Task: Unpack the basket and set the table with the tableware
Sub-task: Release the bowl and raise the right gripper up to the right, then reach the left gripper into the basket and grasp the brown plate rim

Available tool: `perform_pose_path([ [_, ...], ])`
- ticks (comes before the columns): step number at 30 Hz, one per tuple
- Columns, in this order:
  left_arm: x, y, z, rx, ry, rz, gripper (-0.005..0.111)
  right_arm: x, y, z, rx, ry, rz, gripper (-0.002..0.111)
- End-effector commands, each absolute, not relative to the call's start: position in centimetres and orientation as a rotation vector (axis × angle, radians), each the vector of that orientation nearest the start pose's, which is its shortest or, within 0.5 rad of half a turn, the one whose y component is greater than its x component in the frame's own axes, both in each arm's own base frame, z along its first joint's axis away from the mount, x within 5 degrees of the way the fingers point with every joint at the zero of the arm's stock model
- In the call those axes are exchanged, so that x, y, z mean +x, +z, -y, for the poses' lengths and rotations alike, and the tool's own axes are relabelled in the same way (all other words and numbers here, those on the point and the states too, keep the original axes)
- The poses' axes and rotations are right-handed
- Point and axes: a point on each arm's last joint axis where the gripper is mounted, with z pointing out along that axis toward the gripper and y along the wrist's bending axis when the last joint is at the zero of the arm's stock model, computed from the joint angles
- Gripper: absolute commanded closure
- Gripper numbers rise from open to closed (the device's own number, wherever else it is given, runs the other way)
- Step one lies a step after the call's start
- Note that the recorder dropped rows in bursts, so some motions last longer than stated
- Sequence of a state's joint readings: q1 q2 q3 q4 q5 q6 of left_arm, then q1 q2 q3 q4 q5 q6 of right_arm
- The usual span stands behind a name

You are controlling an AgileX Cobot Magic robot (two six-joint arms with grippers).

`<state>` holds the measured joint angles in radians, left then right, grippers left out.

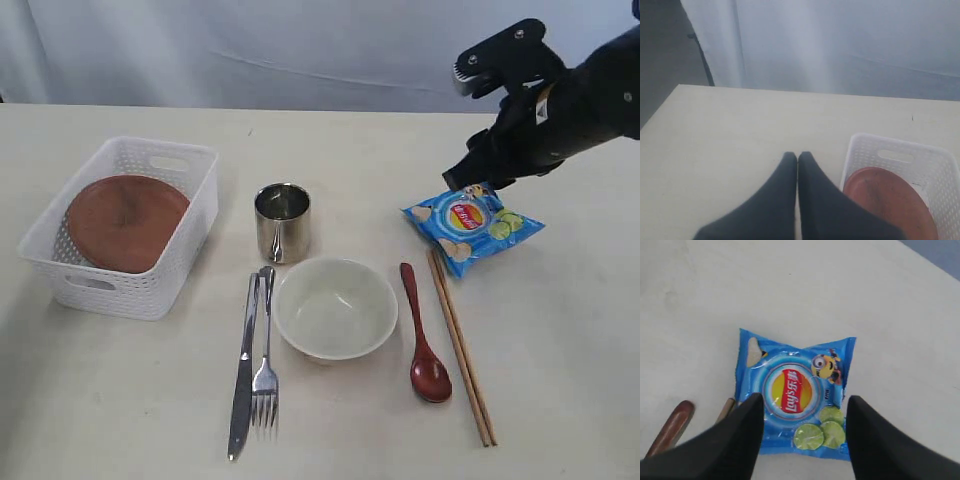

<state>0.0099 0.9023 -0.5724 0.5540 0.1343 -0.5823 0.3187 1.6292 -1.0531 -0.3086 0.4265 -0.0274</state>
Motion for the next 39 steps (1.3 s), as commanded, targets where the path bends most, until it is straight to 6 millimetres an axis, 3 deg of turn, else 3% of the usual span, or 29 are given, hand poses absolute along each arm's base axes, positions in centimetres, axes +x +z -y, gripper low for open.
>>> perform_pose_path([
  [1, 18.8, 29.8, -0.7, -0.092, 0.042, -1.923, 0.107, 32.6, 23.4, -10.4, -0.835, -0.039, -2.385, 0.059],
  [6, 19.0, 30.5, -0.2, -0.051, -0.009, -1.836, 0.107, 32.6, 23.5, -10.7, -0.852, 0.002, -2.363, 0.059],
  [13, 19.1, 34.2, 1.9, 0.131, -0.211, -1.430, 0.107, 32.5, 23.5, -10.7, -0.853, 0.003, -2.367, 0.059],
  [15, 19.1, 35.6, 2.1, 0.189, -0.173, -1.356, 0.107, 32.5, 23.5, -10.7, -0.853, 0.003, -2.367, 0.059],
  [21, 25.3, 40.2, -2.6, -0.143, 0.328, -2.014, 0.107, 32.5, 23.5, -10.7, -0.840, 0.012, -2.371, 0.059],
  [23, 27.3, 40.6, -2.1, -0.007, 0.475, -2.178, 0.107, 32.5, 23.5, -10.7, -0.836, 0.016, -2.372, 0.059],
  [25, 28.8, 40.4, -0.6, 0.125, 0.510, -2.238, 0.105, 32.5, 23.5, -10.7, -0.836, 0.016, -2.372, 0.059],
  [28, 29.9, 39.4, 3.1, 0.552, 0.539, -2.253, 0.098, 32.5, 23.5, -10.7, -0.837, 0.016, -2.375, 0.059],
  [29, 30.1, 38.7, 4.8, 0.772, 0.548, -2.239, 0.096, 32.5, 23.5, -10.7, -0.837, 0.016, -2.375, 0.059],
  [33, 29.8, 35.8, 9.3, 1.381, 0.498, -2.192, 0.095, 32.5, 23.5, -10.7, -0.837, 0.016, -2.375, 0.059],
  [39, 30.8, 31.7, 12.0, 1.714, 0.311, -2.193, 0.092, 32.5, 23.5, -10.8, -0.826, 0.028, -2.378, 0.059],
])
